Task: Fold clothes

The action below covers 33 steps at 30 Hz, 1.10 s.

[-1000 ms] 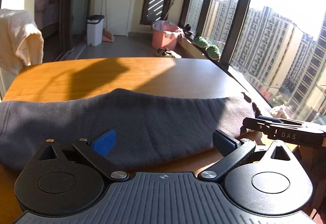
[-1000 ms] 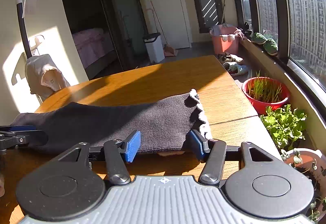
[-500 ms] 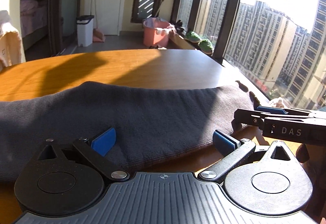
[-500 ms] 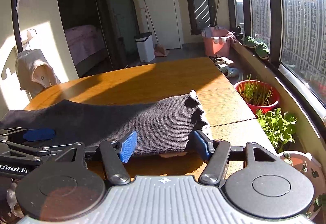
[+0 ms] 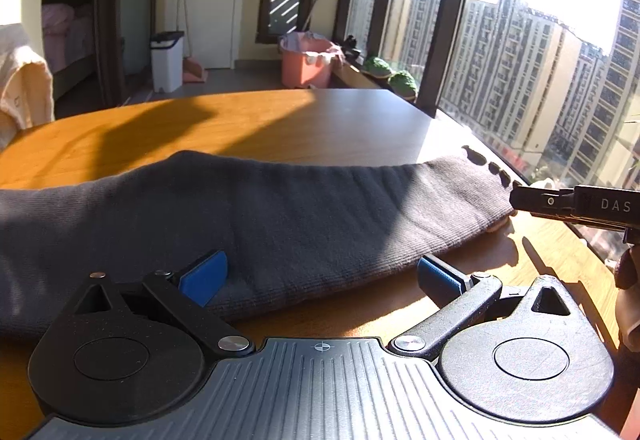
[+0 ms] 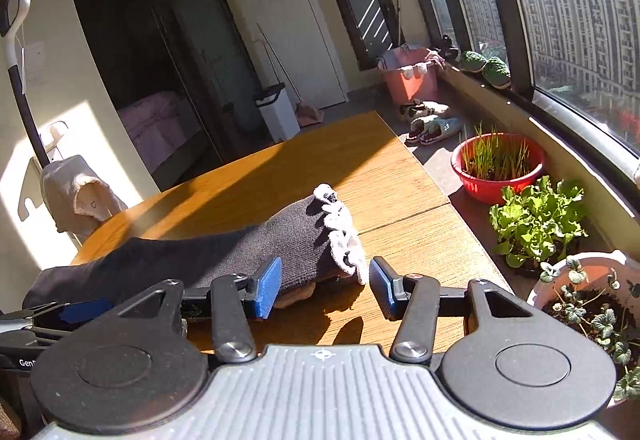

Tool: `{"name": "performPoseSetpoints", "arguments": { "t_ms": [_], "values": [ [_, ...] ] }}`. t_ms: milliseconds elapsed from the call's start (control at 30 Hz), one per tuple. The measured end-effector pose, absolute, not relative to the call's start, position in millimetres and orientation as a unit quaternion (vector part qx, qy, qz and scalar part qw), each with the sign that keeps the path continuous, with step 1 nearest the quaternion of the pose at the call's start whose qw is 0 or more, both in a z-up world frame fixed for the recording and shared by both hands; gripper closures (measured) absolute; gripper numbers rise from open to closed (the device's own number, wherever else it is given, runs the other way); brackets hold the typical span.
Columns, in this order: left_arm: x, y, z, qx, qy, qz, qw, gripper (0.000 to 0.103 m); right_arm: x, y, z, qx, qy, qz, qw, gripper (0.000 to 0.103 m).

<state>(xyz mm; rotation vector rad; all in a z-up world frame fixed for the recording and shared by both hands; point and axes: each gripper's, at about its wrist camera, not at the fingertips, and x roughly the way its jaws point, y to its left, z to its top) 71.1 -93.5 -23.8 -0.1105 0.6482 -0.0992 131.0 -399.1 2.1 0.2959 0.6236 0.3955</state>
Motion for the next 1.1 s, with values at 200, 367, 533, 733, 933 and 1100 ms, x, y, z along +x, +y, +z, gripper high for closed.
{"name": "performPoseSetpoints", "arguments": {
  "t_ms": [200, 367, 533, 733, 933, 1100],
  "values": [
    [69, -89, -23, -0.074, 0.312, -0.053, 0.946, 0.000, 148, -418, -2, 0.209, 0.314, 0.193, 0.906, 0.060],
    [69, -91, -23, -0.072, 0.312, -0.050, 0.946, 0.000, 162, -397, -10, 0.185, 0.329, 0.199, 0.905, 0.060],
    [68, -90, -24, -0.086, 0.309, -0.044, 0.946, 0.000, 167, -385, -4, 0.148, 0.321, 0.210, 0.912, 0.086],
    [63, -107, -22, -0.099, 0.316, -0.072, 0.941, 0.000, 167, -396, 7, 0.120, 0.307, 0.203, 0.922, 0.090],
    [76, -110, -11, -0.177, 0.340, -0.118, 0.916, 0.000, 167, -410, 17, 0.098, 0.286, 0.187, 0.935, 0.091],
    [103, -101, 9, -0.210, 0.336, -0.109, 0.912, 0.000, 152, -395, 27, 0.049, 0.259, 0.217, 0.940, 0.092]
  ]
}}
